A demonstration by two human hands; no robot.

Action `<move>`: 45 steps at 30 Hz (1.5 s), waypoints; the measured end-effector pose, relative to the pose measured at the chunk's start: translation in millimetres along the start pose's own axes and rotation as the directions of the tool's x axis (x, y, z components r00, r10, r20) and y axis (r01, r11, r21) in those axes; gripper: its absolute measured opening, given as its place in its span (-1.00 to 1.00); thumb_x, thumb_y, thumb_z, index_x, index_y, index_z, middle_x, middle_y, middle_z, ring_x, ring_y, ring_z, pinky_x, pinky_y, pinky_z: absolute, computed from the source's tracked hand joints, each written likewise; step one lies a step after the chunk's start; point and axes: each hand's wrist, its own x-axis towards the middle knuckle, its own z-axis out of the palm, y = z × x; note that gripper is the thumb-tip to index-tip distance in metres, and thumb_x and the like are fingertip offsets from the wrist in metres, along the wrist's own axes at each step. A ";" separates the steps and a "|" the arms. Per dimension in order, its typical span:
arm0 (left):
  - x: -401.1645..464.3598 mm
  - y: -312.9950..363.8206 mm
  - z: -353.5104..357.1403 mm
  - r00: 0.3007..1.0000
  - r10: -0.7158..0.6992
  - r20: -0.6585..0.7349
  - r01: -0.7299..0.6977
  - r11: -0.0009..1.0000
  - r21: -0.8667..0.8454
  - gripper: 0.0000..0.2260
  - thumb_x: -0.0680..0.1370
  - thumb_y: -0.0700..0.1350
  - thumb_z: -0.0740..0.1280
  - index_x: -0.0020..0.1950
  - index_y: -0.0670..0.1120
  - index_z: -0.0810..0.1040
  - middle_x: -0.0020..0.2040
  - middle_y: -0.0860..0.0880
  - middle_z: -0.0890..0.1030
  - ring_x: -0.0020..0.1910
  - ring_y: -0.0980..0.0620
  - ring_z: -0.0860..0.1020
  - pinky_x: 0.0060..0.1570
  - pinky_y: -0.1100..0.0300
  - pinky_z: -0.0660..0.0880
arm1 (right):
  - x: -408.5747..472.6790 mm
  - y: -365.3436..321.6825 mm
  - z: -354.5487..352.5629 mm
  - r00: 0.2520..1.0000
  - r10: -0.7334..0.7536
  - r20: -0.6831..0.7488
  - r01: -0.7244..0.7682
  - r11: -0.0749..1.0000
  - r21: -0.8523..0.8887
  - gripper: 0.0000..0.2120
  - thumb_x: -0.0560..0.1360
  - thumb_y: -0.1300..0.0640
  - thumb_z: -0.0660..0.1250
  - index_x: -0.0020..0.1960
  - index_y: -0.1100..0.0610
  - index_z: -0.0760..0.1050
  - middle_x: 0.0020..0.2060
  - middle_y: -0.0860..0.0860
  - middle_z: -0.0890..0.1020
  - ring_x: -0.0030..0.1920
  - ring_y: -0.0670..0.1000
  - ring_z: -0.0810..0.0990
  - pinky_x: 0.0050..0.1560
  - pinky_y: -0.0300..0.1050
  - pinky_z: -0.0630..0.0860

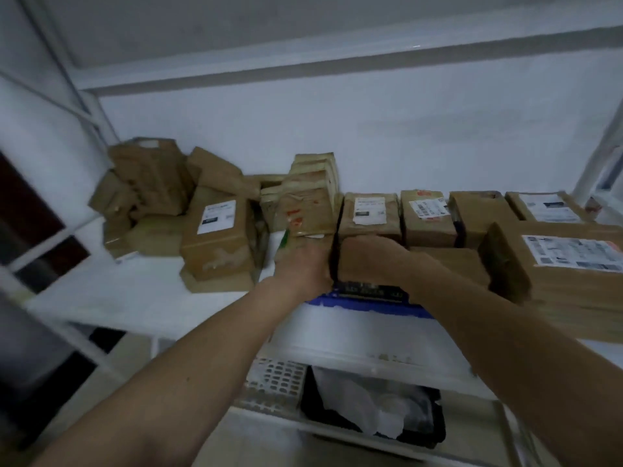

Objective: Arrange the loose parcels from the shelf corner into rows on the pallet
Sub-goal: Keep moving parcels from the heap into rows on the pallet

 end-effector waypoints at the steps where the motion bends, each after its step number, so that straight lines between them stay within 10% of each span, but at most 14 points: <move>1: -13.8 -11.7 -0.6 0.998 -0.054 0.015 0.054 0.999 0.003 -0.71 0.52 0.01 0.32 0.19 -0.04 0.54 0.10 -0.07 0.59 0.10 -0.10 0.56 0.05 0.09 0.52 | 2.3 -13.4 5.3 0.999 -0.041 -0.010 0.041 0.999 0.012 -0.75 0.52 0.02 0.24 0.17 0.06 0.50 0.14 0.05 0.58 0.10 0.09 0.56 0.06 -0.08 0.47; 15: -121.8 -180.9 -18.0 0.868 -0.493 0.058 0.494 0.869 -0.012 -0.48 0.50 0.13 0.36 0.41 -0.04 0.39 0.36 -0.08 0.41 0.32 -0.08 0.42 0.20 0.09 0.42 | 57.3 -157.6 21.0 0.947 -0.281 0.158 0.272 0.959 0.076 -0.44 0.53 0.00 0.32 0.44 0.17 0.25 0.33 0.12 0.43 0.26 0.09 0.45 0.10 -0.15 0.38; 23: -123.1 -272.2 -38.1 0.870 -0.491 0.044 0.493 0.868 -0.062 -0.40 0.50 0.12 0.37 0.47 -0.04 0.29 0.38 -0.12 0.37 0.32 -0.12 0.40 0.19 0.05 0.42 | 119.1 -247.9 11.2 0.952 -0.303 0.036 0.299 0.951 0.083 -0.69 0.54 0.10 0.27 0.24 0.21 0.46 0.13 0.12 0.56 0.15 0.12 0.55 0.12 -0.12 0.44; 45: -53.7 -498.6 -82.0 0.954 -0.301 -0.001 0.298 0.943 -0.148 -0.53 0.48 0.06 0.40 0.35 -0.04 0.44 0.26 -0.09 0.51 0.20 -0.09 0.50 0.00 0.19 0.41 | 299.5 -370.9 -17.6 0.996 -0.067 0.065 0.062 0.994 0.085 -0.27 0.50 0.00 0.34 0.53 0.03 0.02 0.39 0.14 0.26 0.35 0.16 0.35 0.32 0.00 0.37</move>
